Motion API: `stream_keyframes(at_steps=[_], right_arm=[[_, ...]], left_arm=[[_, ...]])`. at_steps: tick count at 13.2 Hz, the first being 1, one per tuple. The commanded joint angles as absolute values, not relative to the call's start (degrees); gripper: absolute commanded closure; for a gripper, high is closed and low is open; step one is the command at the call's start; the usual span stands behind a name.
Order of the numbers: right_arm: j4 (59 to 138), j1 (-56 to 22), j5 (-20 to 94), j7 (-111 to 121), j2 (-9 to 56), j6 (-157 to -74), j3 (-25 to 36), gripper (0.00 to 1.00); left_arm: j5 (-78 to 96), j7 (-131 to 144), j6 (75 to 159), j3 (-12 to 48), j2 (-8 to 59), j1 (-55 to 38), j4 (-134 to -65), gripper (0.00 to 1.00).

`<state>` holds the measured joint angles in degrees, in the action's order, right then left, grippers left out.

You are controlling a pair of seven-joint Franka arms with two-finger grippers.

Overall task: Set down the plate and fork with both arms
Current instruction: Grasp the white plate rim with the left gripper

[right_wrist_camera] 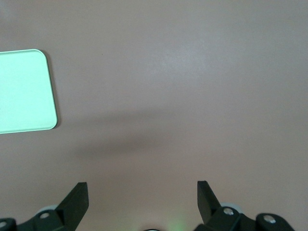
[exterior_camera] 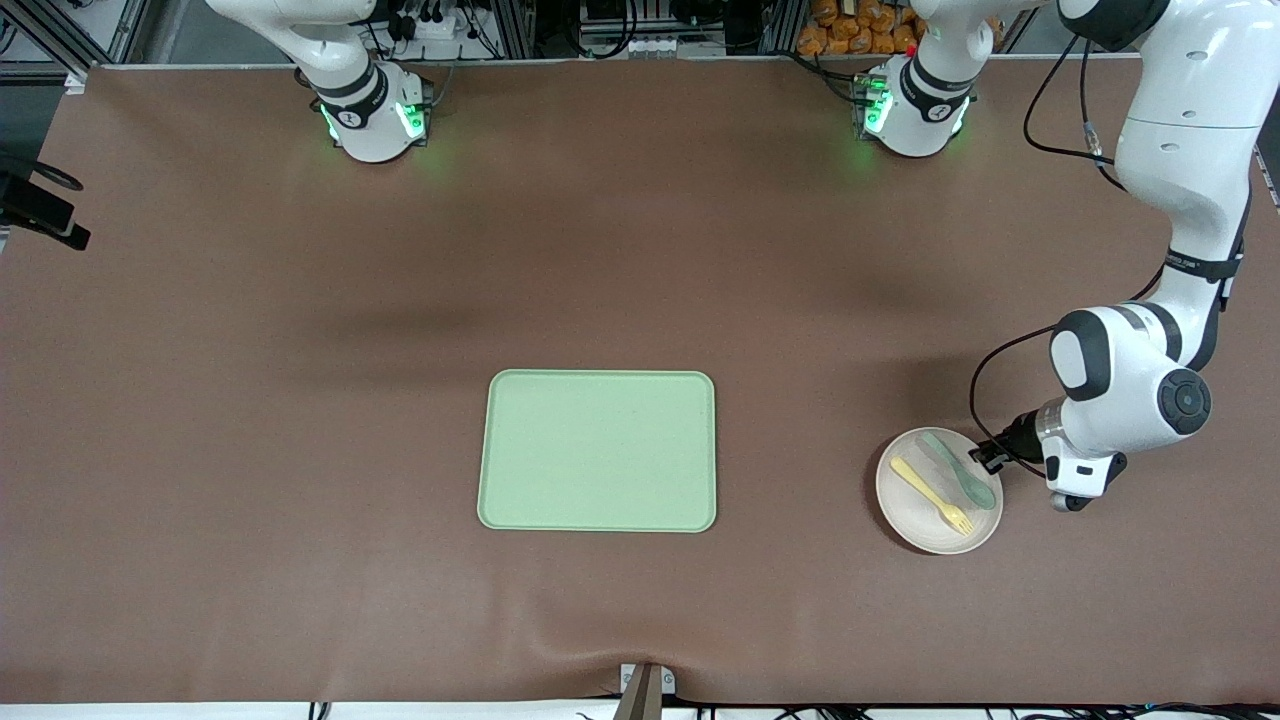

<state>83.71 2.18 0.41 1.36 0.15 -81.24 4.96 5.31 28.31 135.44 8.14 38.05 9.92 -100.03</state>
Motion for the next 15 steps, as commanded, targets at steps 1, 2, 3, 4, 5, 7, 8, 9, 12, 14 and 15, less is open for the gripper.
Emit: stream_keyframes(at_steps=[1,2,3,4,5,7,8,9,12,14,15], right_arm=[[83.23,2.28,0.17,1.14,0.18,-81.12,4.83,0.0],[83.15,2.37,0.09,1.14,0.18,-81.21,4.83,0.0],[83.14,2.46,0.09,1.14,0.18,-81.21,4.83,0.0],[83.14,2.55,0.09,1.23,0.18,-81.12,4.83,0.0],[83.23,2.55,0.09,1.23,0.18,-81.12,4.83,0.0],[83.14,2.55,0.09,1.23,0.18,-81.04,4.83,0.0],[83.23,2.55,0.09,1.23,0.18,-81.04,4.83,0.0],[83.15,2.55,0.09,1.23,0.18,-81.04,4.83,0.0],[83.14,2.55,0.09,1.23,0.18,-81.04,4.83,0.0],[83.15,2.55,0.09,1.23,0.18,-81.04,4.83,0.0],[83.23,2.55,0.09,1.23,0.18,-81.04,4.83,0.0]], left_arm=[[6.24,28.12,136.23,8.17,38.15,9.32,-99.49,1.0],[6.24,28.04,136.14,8.35,37.8,9.4,-99.49,1.0],[6.24,28.04,135.97,8.61,37.53,9.67,-99.49,1.0],[6.33,28.04,135.88,9.31,37.01,9.93,-99.49,1.0],[6.59,28.21,135.7,10.45,36.13,10.28,-99.49,1.0],[9.21,28.48,135.35,11.69,34.29,10.28,-99.58,1.0],[11.14,28.56,134.92,12.56,33.49,10.28,-99.49,1.0],[12.82,28.74,134.83,13.61,32.88,10.2,-99.49,1.0],[13.8,28.65,134.65,16.77,31.55,10.28,-99.23,1.0],[13.71,28.83,134.65,19.67,31.55,9.32,-98.01,1.0],[13.01,28.92,134.65,21.78,31.73,8.36,-97.13,1.0]])
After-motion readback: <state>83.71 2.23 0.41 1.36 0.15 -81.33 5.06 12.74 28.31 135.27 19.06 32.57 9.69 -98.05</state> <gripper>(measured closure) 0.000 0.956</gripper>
